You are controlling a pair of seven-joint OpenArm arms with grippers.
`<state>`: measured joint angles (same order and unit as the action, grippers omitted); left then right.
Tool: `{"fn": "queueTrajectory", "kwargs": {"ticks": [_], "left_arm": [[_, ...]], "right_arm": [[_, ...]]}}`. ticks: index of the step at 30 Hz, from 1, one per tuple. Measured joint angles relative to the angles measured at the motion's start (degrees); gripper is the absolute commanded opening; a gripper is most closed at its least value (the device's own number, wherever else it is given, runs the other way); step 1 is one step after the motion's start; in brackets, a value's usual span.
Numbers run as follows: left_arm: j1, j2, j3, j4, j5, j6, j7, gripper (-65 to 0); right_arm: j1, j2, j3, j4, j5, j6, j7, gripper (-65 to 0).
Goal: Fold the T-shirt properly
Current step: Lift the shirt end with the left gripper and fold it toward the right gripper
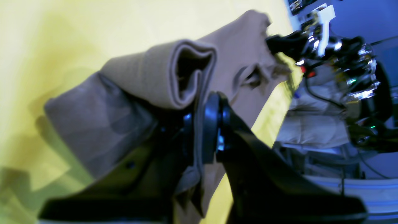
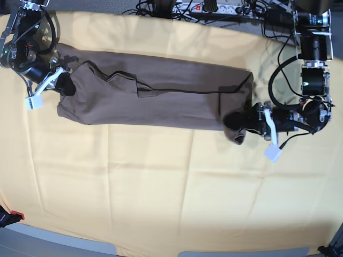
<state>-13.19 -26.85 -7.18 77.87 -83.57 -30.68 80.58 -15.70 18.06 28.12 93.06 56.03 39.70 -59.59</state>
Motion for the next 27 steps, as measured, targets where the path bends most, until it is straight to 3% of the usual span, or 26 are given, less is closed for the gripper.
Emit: {"fn": "queueTrajectory", "kwargs": {"ticks": [2,16,17,19,22,27], "left_arm": [[0.0,1.9,0.0,0.0,0.0,-1.4,0.0,-65.0],[2.4,8.6,0.0,-0.1,0.0,-1.5,0.0,-65.0],[2.4,8.6,0.0,-0.1,0.0,-1.5,0.0,-61.1],[2.4,8.6,0.0,-0.1,0.0,-1.3,0.0,-47.4],[2.4,8.9,0.0,-0.1,0.0,3.5,0.0,-29.3],[2.4,9.5,0.0,-0.1,0.0,5.0,0.0,-26.2]], "right_arm": [[0.0,0.0,0.0,0.0,0.0,0.0,0.0,-65.0],[0.0,0.0,0.0,0.0,0.0,0.0,0.0,-65.0],[0.0,0.0,0.0,0.0,0.0,0.0,0.0,-65.0],[0.0,0.0,0.0,0.0,0.0,0.0,0.0,-65.0],[0.0,0.0,0.0,0.0,0.0,0.0,0.0,-65.0],[0.0,0.0,0.0,0.0,0.1,0.0,0.0,-65.0]]}}
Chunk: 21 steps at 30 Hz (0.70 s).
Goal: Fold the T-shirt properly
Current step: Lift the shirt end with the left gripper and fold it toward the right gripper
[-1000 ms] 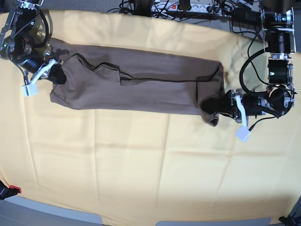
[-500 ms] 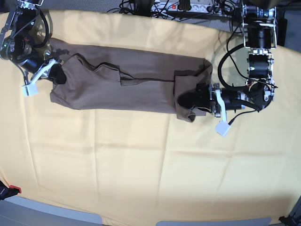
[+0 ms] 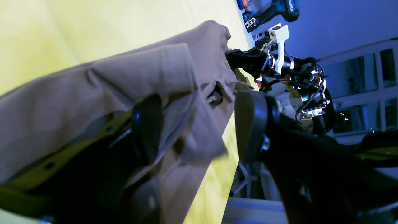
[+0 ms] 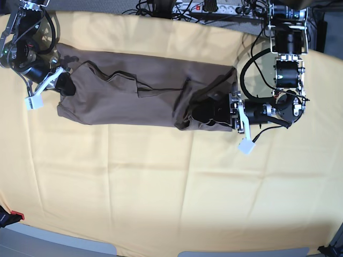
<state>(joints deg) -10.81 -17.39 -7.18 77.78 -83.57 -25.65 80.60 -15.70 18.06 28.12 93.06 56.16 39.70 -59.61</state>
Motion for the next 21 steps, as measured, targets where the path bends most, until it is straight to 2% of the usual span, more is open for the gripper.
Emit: {"fn": "queueTrajectory", "kwargs": {"ticks": [16,18,21], "left_arm": [[-0.3,0.6,-0.8,0.0,0.0,-0.2,-0.2,-26.2],[-0.3,0.6,-0.8,0.0,0.0,1.6,-0.1,-26.2],[-0.3,0.7,-0.8,0.0,0.0,2.2,-0.2,-26.2]], "right_arm": [[0.0,0.0,0.0,0.0,0.0,0.0,0.0,-65.0],[0.0,0.0,0.0,0.0,0.0,0.0,0.0,-65.0],[0.0,0.0,0.0,0.0,0.0,0.0,0.0,-65.0]]}}
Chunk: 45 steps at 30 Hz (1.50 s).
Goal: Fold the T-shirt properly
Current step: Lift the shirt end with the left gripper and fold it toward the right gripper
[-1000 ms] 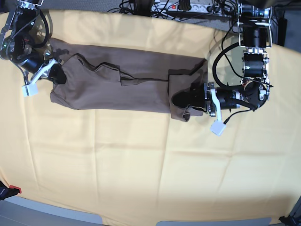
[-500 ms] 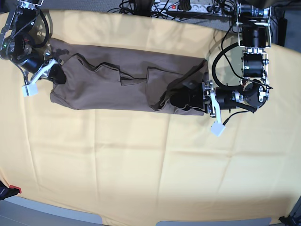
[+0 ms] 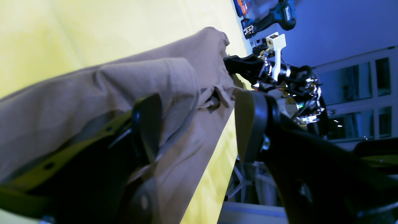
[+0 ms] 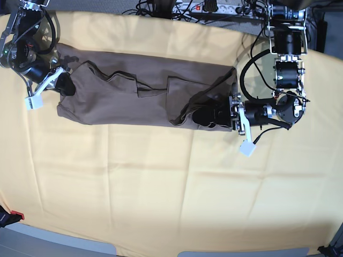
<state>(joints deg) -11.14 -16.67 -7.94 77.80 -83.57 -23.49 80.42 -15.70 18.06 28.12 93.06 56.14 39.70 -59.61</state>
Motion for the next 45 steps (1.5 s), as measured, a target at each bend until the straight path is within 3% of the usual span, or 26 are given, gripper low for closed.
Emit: {"fn": "queueTrajectory", "kwargs": {"ticks": [7,9,11,12,24,37,41,45], "left_arm": [[0.0,0.0,4.9,0.0,0.0,0.1,0.0,-26.8],[0.0,0.0,6.4,0.0,0.0,-3.1,0.0,-37.5],[0.0,0.2,6.8,0.0,0.0,-4.2,0.2,-58.7],[0.0,0.1,6.8,0.0,0.0,-4.5,0.1,-65.0],[-1.0,0.2,3.9,0.1,0.0,-3.6,0.0,-65.0],[-1.0,-0.1,-10.1,5.7,0.0,-8.5,0.3,-65.0],[-0.3,-1.1,-13.0,5.7,0.0,-11.5,0.2,-65.0],[0.0,-2.7,-13.5,5.7,8.2,-11.5,-1.4,-65.0]], "right_arm": [[0.0,0.0,0.0,0.0,0.0,0.0,0.0,-65.0],[0.0,0.0,0.0,0.0,0.0,0.0,0.0,-65.0],[0.0,0.0,0.0,0.0,0.0,0.0,0.0,-65.0],[0.0,0.0,0.0,0.0,0.0,0.0,0.0,-65.0],[0.0,0.0,0.0,0.0,0.0,0.0,0.0,-65.0],[0.0,0.0,0.0,0.0,0.0,0.0,0.0,-65.0],[0.0,0.0,0.0,0.0,0.0,0.0,0.0,-65.0],[0.0,0.0,0.0,0.0,0.0,0.0,0.0,-65.0]]}}
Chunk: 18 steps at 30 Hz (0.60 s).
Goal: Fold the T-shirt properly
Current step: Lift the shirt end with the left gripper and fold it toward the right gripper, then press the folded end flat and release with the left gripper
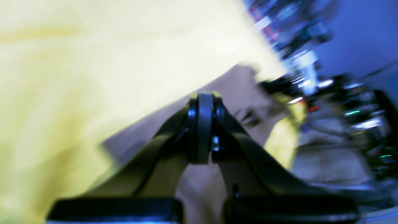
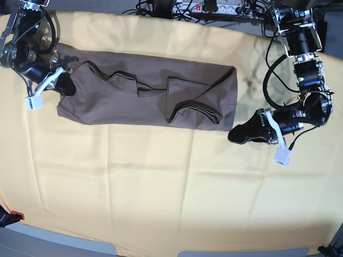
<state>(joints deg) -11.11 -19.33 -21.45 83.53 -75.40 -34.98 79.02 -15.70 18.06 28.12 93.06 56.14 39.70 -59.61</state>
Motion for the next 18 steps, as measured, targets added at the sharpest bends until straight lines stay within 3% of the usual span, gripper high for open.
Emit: {"fn": "queueTrajectory", "kwargs": {"ticks": [3,7,11,18], "left_arm": [[0.0,-1.1,0.0,0.0,6.1,0.4,-2.7,-65.0],[0.0,-1.5,0.0,0.0,13.5,4.6,-6.1,-65.0],[1.7,-1.5,0.2,0.0,13.9,5.6,-6.8,-65.0],[4.1,-1.5,6.8,0.0,13.5,5.4,-6.4,-65.0]], "right_arm": [[0.0,0.0,0.0,0.0,0.0,0.0,0.0,-65.0],[0.0,0.0,0.0,0.0,0.0,0.0,0.0,-65.0],[0.0,0.0,0.0,0.0,0.0,0.0,0.0,-65.0],[0.0,0.0,0.0,0.0,0.0,0.0,0.0,-65.0]]}}
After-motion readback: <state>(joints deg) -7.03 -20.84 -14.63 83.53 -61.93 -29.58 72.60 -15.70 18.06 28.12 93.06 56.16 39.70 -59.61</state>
